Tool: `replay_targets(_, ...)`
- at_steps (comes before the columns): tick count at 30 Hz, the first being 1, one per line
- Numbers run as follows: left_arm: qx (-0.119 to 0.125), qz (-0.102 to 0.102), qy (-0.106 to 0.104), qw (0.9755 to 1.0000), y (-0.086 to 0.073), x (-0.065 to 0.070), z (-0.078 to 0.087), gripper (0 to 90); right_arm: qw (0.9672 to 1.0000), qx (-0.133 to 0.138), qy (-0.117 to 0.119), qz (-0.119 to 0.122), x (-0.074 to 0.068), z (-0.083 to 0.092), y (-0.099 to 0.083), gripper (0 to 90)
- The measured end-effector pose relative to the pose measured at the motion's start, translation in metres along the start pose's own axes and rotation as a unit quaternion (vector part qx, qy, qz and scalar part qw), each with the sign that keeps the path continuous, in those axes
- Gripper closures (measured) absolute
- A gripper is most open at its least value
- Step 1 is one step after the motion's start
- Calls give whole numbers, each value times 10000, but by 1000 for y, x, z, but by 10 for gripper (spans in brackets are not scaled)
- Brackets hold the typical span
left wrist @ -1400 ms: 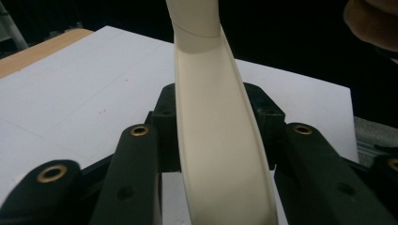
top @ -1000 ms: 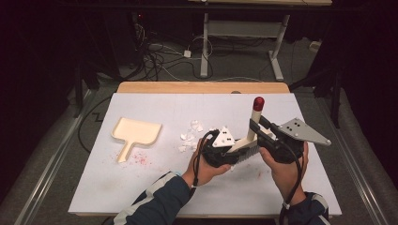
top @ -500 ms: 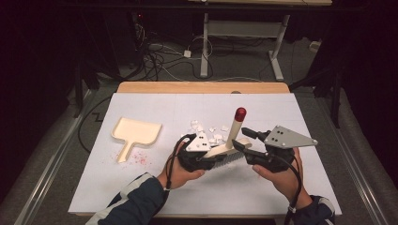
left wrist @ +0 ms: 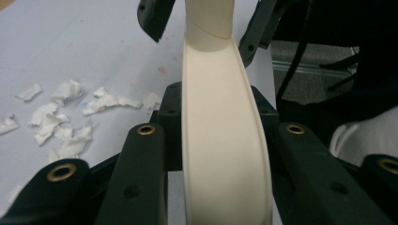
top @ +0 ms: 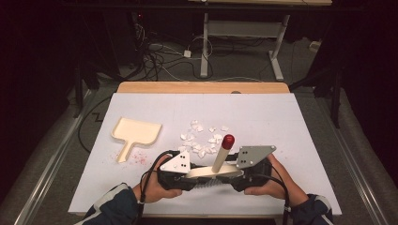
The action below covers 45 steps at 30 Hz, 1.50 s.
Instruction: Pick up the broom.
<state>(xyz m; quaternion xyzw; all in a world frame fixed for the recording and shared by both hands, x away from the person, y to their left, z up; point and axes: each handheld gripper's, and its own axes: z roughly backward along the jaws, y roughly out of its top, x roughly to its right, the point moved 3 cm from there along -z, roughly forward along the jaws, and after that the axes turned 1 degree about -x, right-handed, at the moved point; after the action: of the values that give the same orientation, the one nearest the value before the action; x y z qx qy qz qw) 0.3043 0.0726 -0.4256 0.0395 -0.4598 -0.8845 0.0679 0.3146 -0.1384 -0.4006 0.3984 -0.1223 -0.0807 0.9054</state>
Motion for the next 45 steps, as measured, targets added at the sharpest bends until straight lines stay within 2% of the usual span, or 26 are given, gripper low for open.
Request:
replay_targets(3, -57, -19, -99, 9999, -6, 2, 1, 657, 9993, 6, 384, 13, -2, -9, -4, 471)
replay_targets(6, -38, -2, -194, 9998, -9, 1, 3, 657, 9979, 48, 653, 16, -5, -14, -4, 540)
replay_targets(9, 73, 40, -289, 9995, -10, -2, 5, 652, 9974, 136, 707, 101, -7, -18, -6, 574)
replay_targets(10, 75, 23, -273, 9996, -10, -3, 6, 649, 9972, 147, 727, 44, -7, -20, -6, 580)
replay_targets(13, 86, 13, -291, 9995, -10, -4, 9, 637, 9970, 145, 757, 94, -8, -25, -8, 605)
replay_targets(15, 105, 25, -406, 9991, -11, -7, 12, 616, 9969, 212, 755, 94, -10, -27, -8, 637)
replay_targets(16, 85, -39, -433, 9990, -11, -8, 13, 600, 9963, 213, 818, 128, -11, -27, -8, 661)
replay_targets(17, 26, -105, -371, 9993, -11, -8, 14, 587, 9963, 178, 821, 188, -13, -27, -7, 669)
replay_targets(19, 25, -149, -246, 9996, -11, -10, 16, 544, 9975, 82, 627, 316, -17, -28, -5, 681)
replay_targets(22, 73, -187, 8, 9998, -9, -11, 21, 531, 9985, 45, 473, 282, -16, -30, -4, 682)
replay_targets(24, 116, -176, 183, 9996, -8, -12, 26, 487, 9989, 75, 405, 200, -15, -30, -3, 682)
replay_targets(25, 116, -176, 183, 9996, -8, -12, 26, 454, 9992, 57, 359, 158, -15, -29, -3, 682)
replay_targets(26, 142, -140, 425, 9989, -8, -13, 31, 403, 9995, 50, 297, 135, -14, -28, -2, 682)
replay_targets(28, 265, -60, 651, 9975, -9, -15, 38, 353, 9997, 84, 202, 51, -11, -27, -2, 682)
replay_targets(30, 329, -5, 954, 9949, -9, -17, 48, 286, 9999, 109, 91, -70, -7, -25, -2, 682)
replay_targets(31, 329, -5, 954, 9949, -9, -17, 48, 266, 9998, 134, 7, -145, -4, -24, -2, 682)
replay_targets(32, 434, 74, 1263, 9910, -10, -17, 59, 250, 9996, 157, -60, -234, -1, -23, -2, 682)
replay_targets(33, 434, 74, 1263, 9910, -10, -17, 59, 238, 9996, 157, -60, -234, -1, -23, -2, 682)
replay_targets(37, 635, 220, 1796, 9814, -21, -16, 84, 228, 9979, 183, -357, -501, 12, -16, -2, 681)
replay_targets(39, 604, 310, 2024, 9769, -34, -14, 92, 213, 9970, 133, -499, -582, 17, -14, -2, 681)
replay_targets(40, 517, 336, 2217, 9732, -41, -14, 95, 209, 9963, 145, -570, -621, 18, -13, -2, 681)
replay_targets(41, 423, 436, 2515, 9659, -56, -13, 101, 208, 9957, 178, -602, -688, 20, -11, -2, 681)
replay_targets(42, 423, 436, 2515, 9659, -56, -13, 101, 207, 9954, 220, -592, -723, 23, -9, -1, 682)
replay_targets(43, 347, 628, 2722, 9596, -73, -11, 107, 208, 9949, 244, -622, -755, 25, -7, -1, 682)
replay_targets(44, 347, 628, 2722, 9596, -73, -11, 107, 213, 9949, 244, -622, -755, 25, -7, -1, 682)
replay_targets(45, 321, 734, 2765, 9577, -81, -10, 109, 216, 9934, 239, -802, -789, 29, -4, 0, 682)
